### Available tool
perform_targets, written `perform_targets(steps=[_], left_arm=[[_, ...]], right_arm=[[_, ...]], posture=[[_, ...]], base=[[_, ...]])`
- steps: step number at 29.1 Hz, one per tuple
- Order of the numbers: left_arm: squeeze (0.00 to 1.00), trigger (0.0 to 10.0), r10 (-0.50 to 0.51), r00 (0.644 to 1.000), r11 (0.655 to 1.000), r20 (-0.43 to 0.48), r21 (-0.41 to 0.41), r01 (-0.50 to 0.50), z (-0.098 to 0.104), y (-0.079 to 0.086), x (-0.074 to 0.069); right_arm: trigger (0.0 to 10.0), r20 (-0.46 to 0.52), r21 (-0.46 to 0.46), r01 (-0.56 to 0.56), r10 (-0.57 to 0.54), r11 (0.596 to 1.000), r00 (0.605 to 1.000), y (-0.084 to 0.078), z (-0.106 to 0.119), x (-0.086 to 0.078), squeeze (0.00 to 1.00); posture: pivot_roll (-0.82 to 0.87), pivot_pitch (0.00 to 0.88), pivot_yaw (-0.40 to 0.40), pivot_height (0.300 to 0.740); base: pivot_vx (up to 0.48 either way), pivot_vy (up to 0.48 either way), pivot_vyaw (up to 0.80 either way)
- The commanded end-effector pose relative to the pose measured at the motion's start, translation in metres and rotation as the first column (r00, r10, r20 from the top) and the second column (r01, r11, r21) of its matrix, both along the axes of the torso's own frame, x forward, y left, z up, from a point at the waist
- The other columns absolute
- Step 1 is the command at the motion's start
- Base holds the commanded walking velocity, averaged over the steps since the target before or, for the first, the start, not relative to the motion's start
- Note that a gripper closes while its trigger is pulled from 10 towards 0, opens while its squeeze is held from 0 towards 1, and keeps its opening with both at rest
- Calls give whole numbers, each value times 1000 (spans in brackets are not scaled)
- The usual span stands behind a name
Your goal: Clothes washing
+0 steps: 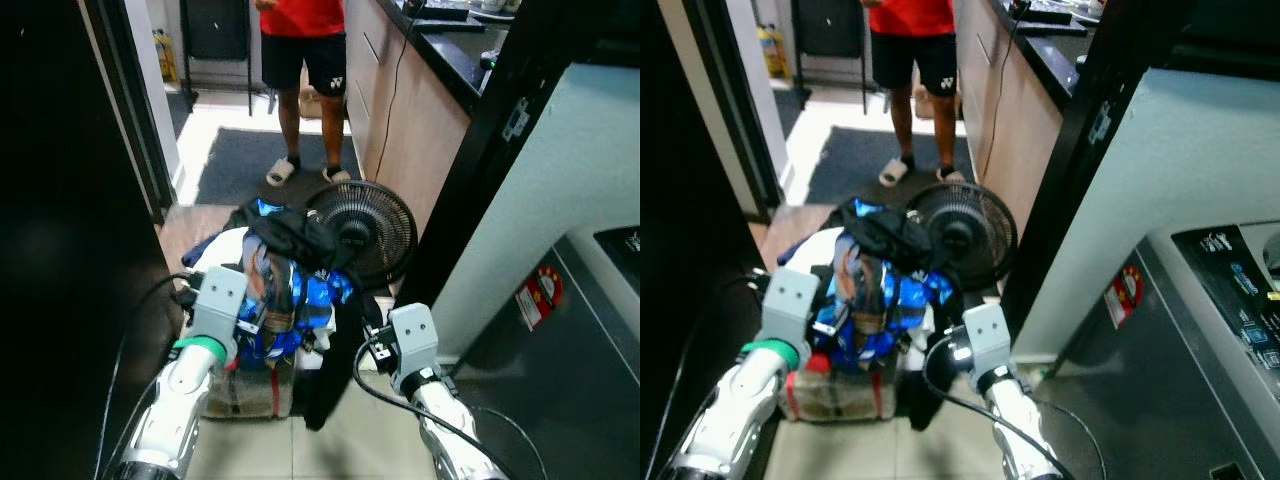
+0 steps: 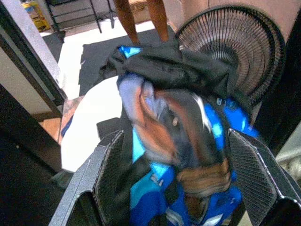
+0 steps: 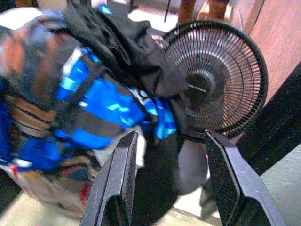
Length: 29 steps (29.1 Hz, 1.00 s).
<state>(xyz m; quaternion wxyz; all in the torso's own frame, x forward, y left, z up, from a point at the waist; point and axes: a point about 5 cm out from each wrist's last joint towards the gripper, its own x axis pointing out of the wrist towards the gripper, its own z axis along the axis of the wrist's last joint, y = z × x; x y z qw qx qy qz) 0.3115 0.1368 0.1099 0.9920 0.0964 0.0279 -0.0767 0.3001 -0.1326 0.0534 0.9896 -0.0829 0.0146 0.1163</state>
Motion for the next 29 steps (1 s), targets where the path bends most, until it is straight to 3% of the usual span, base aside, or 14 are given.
perform_targets(steps=[1,20,29], left_arm=[[0,10000,16,1000,1000,-24,20,-16,-6,7,-3],[0,10000,26,999,999,-27,28,-26,-7,9,-2],[0,10000,11,999,1000,-45,15,-10,-9,7,-1]], right_arm=[[10000,-1,3,5,-5,1000,1000,0,-1,0,0],[10000,0,28,18,-18,999,1000,1,0,1,0],[10000,10,29,9,-9,1000,1000,2,2,1,0]], posture=[[138,0,-6,740],[141,0,-1,740],[139,0,0,740]], base=[[446,0,794],[388,0,42],[0,0,0]])
